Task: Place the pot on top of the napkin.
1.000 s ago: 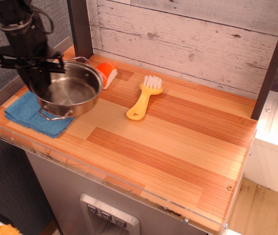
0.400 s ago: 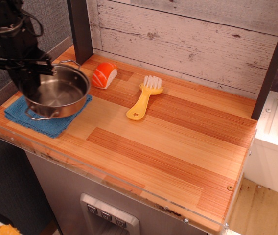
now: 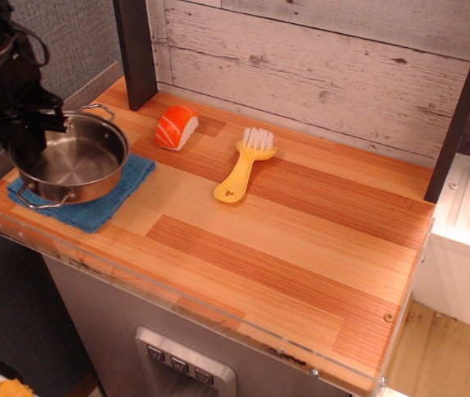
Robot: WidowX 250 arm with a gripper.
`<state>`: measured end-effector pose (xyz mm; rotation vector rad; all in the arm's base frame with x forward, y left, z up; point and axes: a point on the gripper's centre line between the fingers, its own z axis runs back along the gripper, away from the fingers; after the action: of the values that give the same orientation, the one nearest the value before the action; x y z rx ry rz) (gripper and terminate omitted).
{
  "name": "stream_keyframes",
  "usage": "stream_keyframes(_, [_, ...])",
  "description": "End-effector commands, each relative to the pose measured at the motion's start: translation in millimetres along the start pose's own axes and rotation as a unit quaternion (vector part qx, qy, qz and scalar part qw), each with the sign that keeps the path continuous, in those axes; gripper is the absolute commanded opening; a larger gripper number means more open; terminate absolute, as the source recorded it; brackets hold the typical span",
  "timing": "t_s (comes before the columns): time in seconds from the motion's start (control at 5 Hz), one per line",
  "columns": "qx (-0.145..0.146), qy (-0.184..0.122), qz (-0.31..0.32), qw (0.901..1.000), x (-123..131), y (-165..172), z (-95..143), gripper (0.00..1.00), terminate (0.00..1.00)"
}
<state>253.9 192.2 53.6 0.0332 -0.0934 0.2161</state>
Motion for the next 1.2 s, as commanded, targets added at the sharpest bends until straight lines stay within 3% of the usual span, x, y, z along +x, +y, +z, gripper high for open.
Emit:
stream_keyframes(0.0, [0.010,-0.009,0.003,0.9999,4,6,1,0.00,0.00])
stream_keyframes(0.2, [0.010,-0.006,0.002,0.9999,8,5,-5,0.00,0.00])
stream_keyframes(0.4, [0.008,-0.013,0.009,0.9998,10,7,-6,1.00,0.00])
stream_keyframes(0.8, [-0.008,-0.033,0.023,0.9991,9,9,-5,1.00,0.00])
stream_keyframes(1.0, [-0.013,-0.061,0.018,0.9979,8,0,19,1.00,0.00])
